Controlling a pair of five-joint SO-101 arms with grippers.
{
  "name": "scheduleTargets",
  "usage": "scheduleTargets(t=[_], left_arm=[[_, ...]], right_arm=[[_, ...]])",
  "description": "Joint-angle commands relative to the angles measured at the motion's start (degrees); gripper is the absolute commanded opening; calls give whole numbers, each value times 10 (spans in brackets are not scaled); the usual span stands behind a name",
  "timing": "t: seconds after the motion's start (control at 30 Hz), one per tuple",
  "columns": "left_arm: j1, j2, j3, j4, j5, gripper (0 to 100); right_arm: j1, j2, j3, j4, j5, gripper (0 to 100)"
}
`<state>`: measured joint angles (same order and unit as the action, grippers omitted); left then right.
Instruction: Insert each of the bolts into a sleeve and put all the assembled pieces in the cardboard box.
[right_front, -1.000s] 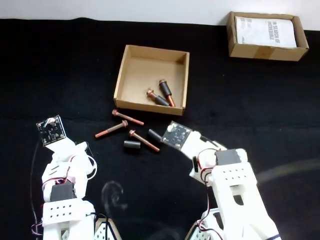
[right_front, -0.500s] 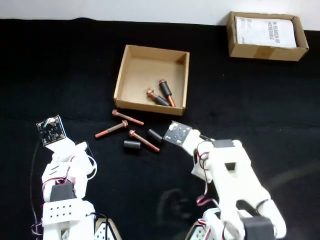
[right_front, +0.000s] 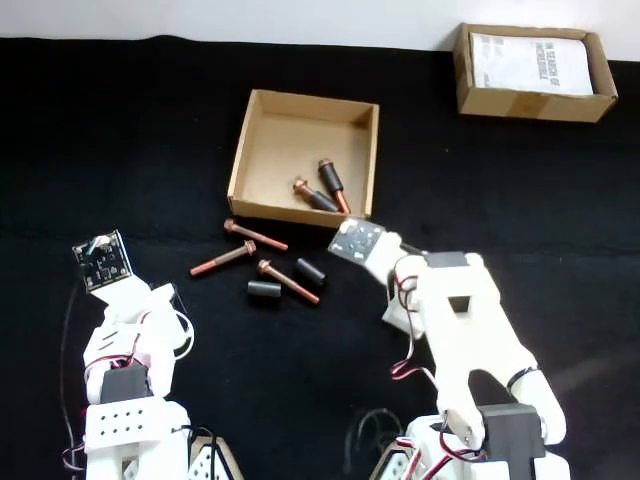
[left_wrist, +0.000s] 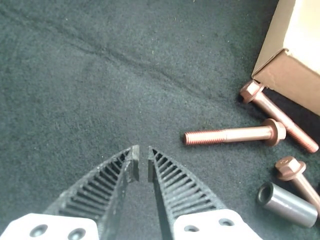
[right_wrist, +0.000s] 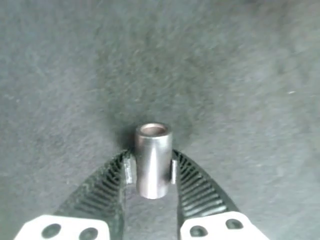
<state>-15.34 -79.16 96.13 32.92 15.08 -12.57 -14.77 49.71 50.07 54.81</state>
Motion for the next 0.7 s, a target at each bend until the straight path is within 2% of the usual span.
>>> scheduleTargets(t=[0.0,0.3,0.67], left_arm=[[-8,-7,15,-8,-4,59],[-8,-7,15,-11,-4,59],[-7,-7,15,-12,-1,59]], right_arm=[[7,-3,-59,30,4,7],[7,-3,-232,178,1,7],[7,-4,-495,324,-183,7]])
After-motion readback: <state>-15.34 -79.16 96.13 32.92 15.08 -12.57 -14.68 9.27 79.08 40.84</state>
